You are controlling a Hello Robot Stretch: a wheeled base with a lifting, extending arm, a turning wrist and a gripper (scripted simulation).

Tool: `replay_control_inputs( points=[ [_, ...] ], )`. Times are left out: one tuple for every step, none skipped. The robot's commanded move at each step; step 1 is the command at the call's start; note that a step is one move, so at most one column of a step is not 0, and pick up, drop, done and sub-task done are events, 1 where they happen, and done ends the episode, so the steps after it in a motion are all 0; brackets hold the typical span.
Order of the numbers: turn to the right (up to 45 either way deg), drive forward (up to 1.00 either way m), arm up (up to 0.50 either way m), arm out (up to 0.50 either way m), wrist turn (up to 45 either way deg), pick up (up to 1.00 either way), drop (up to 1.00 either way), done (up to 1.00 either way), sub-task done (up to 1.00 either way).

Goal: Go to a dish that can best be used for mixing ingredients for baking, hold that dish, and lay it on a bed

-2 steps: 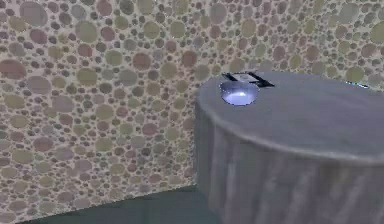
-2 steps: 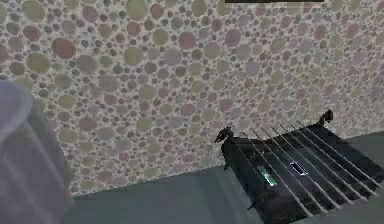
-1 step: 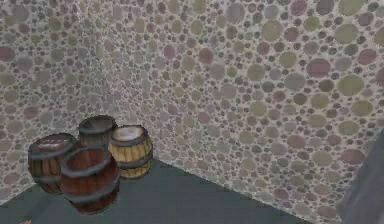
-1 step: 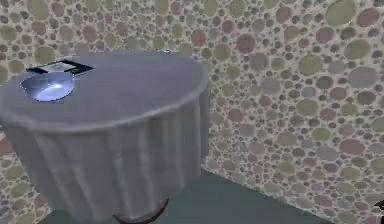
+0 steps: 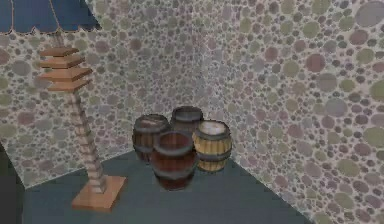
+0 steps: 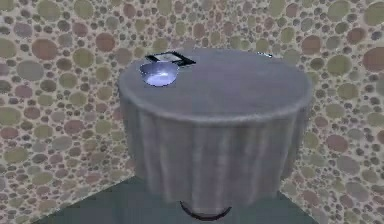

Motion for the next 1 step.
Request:
replay_control_inputs(
  points=[
    [45.0, 0.00, 0.00, 0.00, 0.0, 0.00, 0.00, 0.00, 0.00]
  ],
)
